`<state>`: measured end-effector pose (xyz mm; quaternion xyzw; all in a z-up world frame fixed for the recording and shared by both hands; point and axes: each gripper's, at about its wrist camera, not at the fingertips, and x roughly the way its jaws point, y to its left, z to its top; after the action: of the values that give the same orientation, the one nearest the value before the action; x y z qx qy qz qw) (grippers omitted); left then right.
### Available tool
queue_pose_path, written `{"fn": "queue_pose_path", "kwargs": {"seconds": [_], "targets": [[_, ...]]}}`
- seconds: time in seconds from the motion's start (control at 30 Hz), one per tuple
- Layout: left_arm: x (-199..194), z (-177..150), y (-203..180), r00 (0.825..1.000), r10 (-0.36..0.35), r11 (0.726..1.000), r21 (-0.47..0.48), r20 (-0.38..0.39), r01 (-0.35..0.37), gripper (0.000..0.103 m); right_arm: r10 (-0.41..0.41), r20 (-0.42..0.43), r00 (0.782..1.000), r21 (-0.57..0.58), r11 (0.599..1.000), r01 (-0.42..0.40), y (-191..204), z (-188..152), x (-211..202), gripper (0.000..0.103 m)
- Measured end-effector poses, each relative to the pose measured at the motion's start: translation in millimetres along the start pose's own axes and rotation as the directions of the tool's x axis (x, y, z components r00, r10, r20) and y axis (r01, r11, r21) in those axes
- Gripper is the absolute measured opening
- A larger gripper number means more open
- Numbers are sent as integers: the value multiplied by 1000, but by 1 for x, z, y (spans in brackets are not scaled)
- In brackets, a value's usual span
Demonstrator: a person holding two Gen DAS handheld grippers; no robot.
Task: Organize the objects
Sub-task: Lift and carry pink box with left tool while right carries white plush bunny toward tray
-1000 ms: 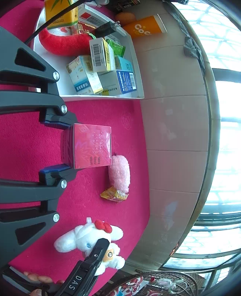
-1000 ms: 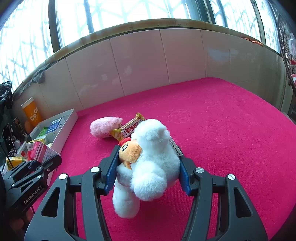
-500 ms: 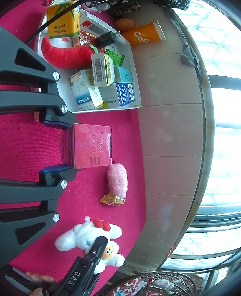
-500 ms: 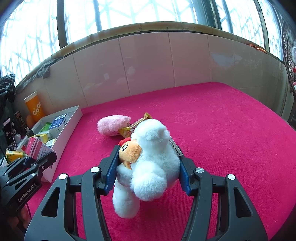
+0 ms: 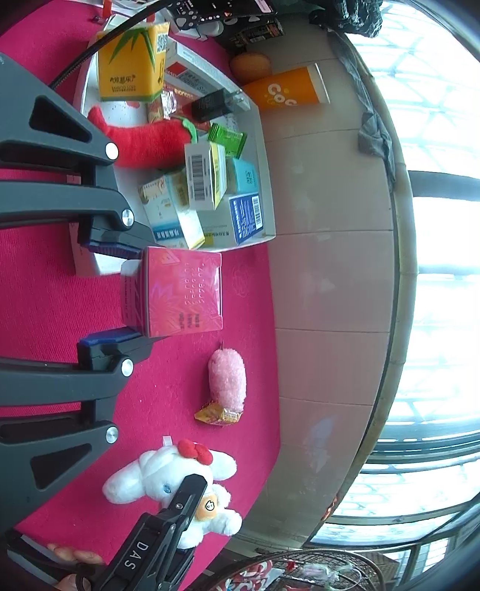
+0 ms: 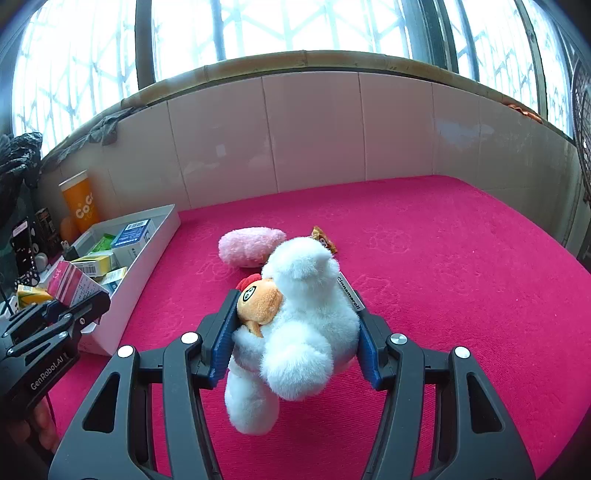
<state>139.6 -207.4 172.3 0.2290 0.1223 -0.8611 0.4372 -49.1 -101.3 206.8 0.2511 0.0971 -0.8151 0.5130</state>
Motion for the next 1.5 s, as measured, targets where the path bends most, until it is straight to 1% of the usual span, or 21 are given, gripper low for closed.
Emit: {"fn": "queue_pose_path", "kwargs": {"seconds": [0.43, 0.93, 1.13, 1.5], "targets": [[-15, -4, 18, 999, 33, 999, -1, 41, -33, 32, 19, -3, 1000, -61, 998, -19, 26, -4, -1, 56], [-26, -7, 42, 997, 48, 998, -43, 65, -46, 32, 52, -24, 998, -123, 991, -54, 58, -9, 3, 56], [-34, -10, 55, 994, 82, 996, -54, 79, -77, 32, 67, -37, 997, -156, 985, -72, 72, -12, 5, 56], [-42, -14, 86, 990, 122, 987, -113, 77, -113, 32, 84, -61, 995, -187, 978, -95, 90, -16, 7, 56]]}}
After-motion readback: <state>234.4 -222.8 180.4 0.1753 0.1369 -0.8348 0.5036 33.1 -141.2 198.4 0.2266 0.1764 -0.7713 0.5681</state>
